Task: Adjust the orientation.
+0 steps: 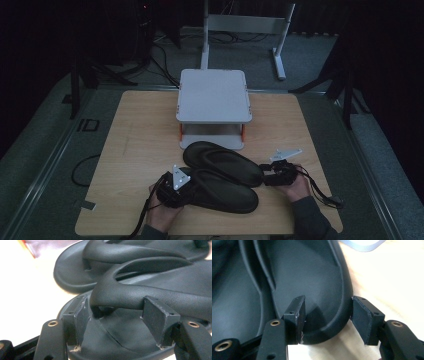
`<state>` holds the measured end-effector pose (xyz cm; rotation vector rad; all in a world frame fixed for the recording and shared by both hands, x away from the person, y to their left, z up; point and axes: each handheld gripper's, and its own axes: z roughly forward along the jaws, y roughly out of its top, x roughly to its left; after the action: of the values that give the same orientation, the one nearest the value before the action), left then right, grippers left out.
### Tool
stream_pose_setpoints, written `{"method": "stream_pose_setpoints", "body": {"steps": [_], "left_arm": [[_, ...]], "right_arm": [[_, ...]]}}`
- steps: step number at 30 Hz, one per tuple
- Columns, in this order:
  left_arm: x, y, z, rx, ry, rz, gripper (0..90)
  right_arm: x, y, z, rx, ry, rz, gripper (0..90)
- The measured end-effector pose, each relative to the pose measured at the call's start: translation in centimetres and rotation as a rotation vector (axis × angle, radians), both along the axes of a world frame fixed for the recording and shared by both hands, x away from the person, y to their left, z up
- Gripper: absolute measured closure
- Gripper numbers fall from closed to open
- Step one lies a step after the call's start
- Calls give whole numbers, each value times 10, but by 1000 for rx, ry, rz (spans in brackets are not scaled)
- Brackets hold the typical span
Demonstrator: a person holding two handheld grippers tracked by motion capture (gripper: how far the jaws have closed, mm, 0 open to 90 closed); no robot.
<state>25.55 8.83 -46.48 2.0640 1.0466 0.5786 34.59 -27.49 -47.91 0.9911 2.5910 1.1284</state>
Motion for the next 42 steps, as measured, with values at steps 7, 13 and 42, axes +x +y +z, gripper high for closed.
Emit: {"method": "stream_pose_setpoints", "body": {"steps": [7, 13, 42], "left_arm": [[3, 10, -1, -5, 0, 36, 383], [1, 16, 2, -29, -4, 55, 389], [11, -9, 3, -158, 94, 6, 359]], "right_arm": [[-27, -2, -1, 28, 17, 21, 447], [-41, -3, 1, 41, 24, 58, 458], [5, 50, 24, -16, -116, 82, 675]]}}
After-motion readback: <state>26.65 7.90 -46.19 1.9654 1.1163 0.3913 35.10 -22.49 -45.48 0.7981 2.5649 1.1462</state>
